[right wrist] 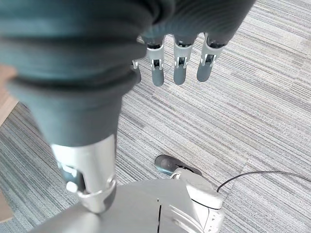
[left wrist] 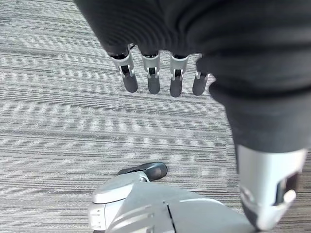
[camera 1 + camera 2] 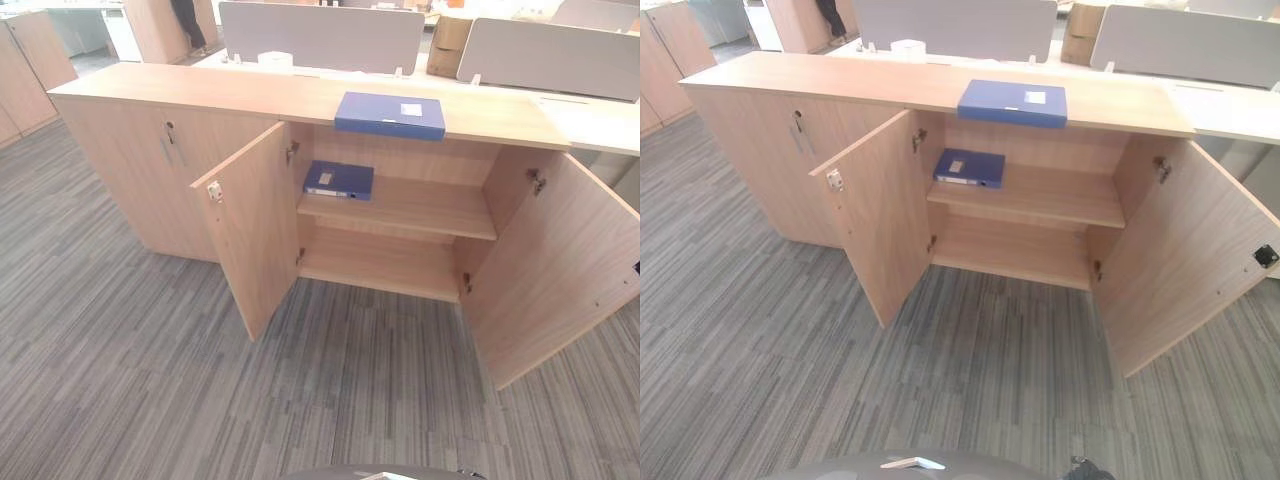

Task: Put the empty folder in the office cabinet

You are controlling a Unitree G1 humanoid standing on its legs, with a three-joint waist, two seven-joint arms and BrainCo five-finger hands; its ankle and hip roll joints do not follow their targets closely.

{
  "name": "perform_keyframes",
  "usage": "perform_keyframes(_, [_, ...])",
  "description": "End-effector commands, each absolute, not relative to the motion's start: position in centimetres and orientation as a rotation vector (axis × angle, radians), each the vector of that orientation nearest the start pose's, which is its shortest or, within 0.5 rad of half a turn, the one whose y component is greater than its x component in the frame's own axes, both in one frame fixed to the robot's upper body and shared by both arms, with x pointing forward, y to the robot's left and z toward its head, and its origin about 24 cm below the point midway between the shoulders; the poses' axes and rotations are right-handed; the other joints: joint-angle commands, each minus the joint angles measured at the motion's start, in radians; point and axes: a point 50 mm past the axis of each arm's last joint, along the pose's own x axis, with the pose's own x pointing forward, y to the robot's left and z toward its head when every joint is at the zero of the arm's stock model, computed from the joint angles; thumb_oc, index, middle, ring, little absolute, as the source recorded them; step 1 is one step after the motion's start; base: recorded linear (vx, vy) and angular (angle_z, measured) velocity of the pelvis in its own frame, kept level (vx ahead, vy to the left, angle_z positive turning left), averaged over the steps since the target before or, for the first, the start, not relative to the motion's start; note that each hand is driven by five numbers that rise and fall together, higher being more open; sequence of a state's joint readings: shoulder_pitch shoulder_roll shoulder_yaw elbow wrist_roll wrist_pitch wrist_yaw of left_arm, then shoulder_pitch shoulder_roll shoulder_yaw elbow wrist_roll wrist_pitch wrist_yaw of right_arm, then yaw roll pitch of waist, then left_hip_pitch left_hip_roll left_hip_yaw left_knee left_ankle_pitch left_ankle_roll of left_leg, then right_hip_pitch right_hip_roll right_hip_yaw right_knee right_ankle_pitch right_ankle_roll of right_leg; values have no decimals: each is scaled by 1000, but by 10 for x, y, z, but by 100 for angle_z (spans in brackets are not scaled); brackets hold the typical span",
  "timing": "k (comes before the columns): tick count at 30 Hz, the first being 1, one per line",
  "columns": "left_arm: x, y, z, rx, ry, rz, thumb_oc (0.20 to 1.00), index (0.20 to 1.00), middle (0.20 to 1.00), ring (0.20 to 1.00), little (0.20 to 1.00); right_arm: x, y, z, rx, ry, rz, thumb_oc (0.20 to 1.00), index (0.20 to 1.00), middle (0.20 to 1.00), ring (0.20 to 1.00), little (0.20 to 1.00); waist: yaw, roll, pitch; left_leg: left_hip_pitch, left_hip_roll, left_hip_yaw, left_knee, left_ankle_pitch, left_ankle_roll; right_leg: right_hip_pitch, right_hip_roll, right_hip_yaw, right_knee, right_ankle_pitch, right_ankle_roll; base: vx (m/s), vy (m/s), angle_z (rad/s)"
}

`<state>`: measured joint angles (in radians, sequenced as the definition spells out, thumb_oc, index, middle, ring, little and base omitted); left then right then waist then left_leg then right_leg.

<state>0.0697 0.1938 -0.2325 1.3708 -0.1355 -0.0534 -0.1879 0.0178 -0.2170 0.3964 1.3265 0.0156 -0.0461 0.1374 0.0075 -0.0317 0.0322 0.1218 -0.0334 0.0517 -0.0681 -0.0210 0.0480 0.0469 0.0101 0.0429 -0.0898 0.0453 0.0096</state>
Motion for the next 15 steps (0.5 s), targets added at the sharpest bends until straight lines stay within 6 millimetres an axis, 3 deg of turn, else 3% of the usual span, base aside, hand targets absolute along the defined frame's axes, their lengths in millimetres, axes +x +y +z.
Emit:
perform_keyframes(1, [59,215,-172,29,1335,-28,1000,1000,1000,1000,1000,93,-211,-165,-443,1228,359,1000,1000,1000,1000,1000,-2,8,99,-207,14,23,300,-39,-87,11,-4,-29,48,-47,20,-175,-112,-12])
perform_keyframes(2, [63,215,-171,26,1321,-18,1000,1000,1000,1000,1000,95,-213,-164,-448,1224,354,1000,1000,1000,1000,1000,4,0,121,-277,21,12,402,-5,-101,9,-8,-27,56,-48,10,-175,-112,-12])
perform_keyframes(5, [63,216,-171,25,1327,-7,1000,1000,1000,1000,1000,94,-219,-163,-439,1234,321,1000,1000,1000,1000,1000,9,-4,139,-383,49,13,452,44,-100,17,-11,-41,56,-63,2,60,-38,-11])
perform_keyframes(6, [50,219,-172,22,1363,5,1000,1000,1000,1000,1000,92,-220,-164,-426,1237,304,1000,1000,1000,1000,1000,31,-7,142,-447,83,35,377,93,-89,37,-8,-35,61,-87,-2,233,26,-20])
perform_keyframes(7, [50,219,-172,22,1363,5,1000,1000,1000,1000,1000,92,-220,-164,-426,1237,304,1000,1000,1000,1000,1000,31,-7,142,-447,83,35,377,93,-89,37,-8,-35,61,-87,-2,336,81,-2])
perform_keyframes(8, [37,218,-174,27,1399,2,1000,1000,1000,1000,1000,95,-222,-162,-422,1220,293,1000,1000,1000,1000,1000,53,16,156,-478,112,24,271,205,-107,57,15,-26,66,-110,-9,247,81,26])
perform_keyframes(9, [34,220,-174,35,1409,6,1000,1000,1000,1000,1000,95,-225,-162,-422,1216,276,1000,1000,1000,1000,1000,65,28,164,-500,124,22,202,239,-116,71,23,-21,65,-121,-10,342,105,16])
perform_keyframes(11, [33,220,-174,33,1405,16,1000,1000,1000,1000,1000,97,-230,-160,-413,1203,229,1000,1000,1000,1000,1000,80,32,187,-528,142,41,89,264,-129,115,15,-9,68,-151,-7,224,75,-10])
perform_keyframes(12, [33,220,-174,33,1405,16,1000,1000,1000,1000,1000,97,-230,-160,-413,1203,229,1000,1000,1000,1000,1000,80,32,187,-528,142,41,89,264,-129,115,15,-9,68,-151,-7,179,73,4])
perform_keyframes(15, [19,218,-175,36,1437,15,1000,1000,1000,1000,1000,91,-235,-160,-365,1213,174,1000,1000,1000,1000,1000,85,54,158,-518,198,140,-6,282,-142,196,21,36,59,-195,3,371,178,-31])
